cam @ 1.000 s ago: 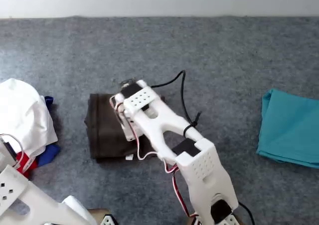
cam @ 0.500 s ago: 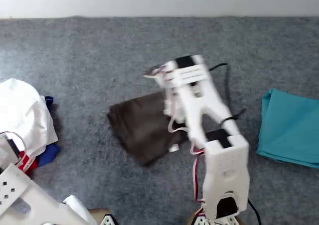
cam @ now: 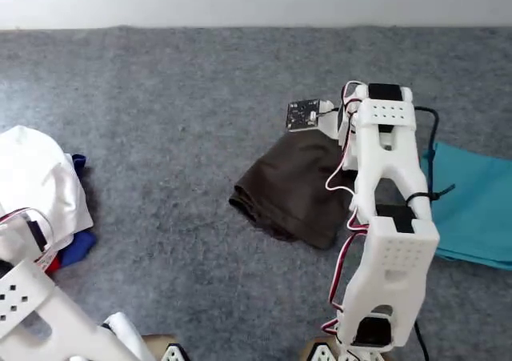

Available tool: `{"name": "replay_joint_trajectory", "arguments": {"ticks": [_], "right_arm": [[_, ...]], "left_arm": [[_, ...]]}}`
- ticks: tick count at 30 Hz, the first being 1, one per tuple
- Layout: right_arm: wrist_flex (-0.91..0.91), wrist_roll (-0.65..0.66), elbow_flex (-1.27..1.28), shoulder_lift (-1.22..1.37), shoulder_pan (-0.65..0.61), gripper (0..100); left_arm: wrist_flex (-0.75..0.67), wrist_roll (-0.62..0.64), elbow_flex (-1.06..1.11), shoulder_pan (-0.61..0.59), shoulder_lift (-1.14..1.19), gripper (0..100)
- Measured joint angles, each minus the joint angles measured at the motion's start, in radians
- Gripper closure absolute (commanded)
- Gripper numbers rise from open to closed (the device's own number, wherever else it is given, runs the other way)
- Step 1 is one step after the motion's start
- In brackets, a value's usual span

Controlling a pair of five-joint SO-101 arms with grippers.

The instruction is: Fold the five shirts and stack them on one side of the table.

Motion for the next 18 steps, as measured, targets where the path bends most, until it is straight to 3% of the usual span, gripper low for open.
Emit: {"name": "replay_joint_trajectory", "arguments": {"ticks": [4, 8, 12, 14, 17, 18], "right_arm": [[-0.006, -0.11, -0.063, 0.0, -0.015, 80.5], [0.031, -0.287, -0.161, 0.0, -0.009, 79.6], [0.18, -0.407, -0.273, 0.0, -0.014, 79.8], [0.253, -0.509, -0.324, -0.002, -0.02, 83.8], [0.31, -0.707, -0.354, -0.04, -0.052, 99.8], [0.31, -0.779, -0.358, -0.052, -0.066, 98.7]], "left_arm": [[0.0, 0.0, 0.002, 0.003, 0.0, 90], [0.0, 0.0, 0.002, 0.003, 0.0, 90], [0.0, 0.0, 0.002, 0.003, 0.0, 90], [0.0, 0.0, 0.002, 0.003, 0.0, 90], [0.0, 0.0, 0.008, 0.003, 0.0, 90], [0.0, 0.0, 0.008, 0.003, 0.0, 90]]}}
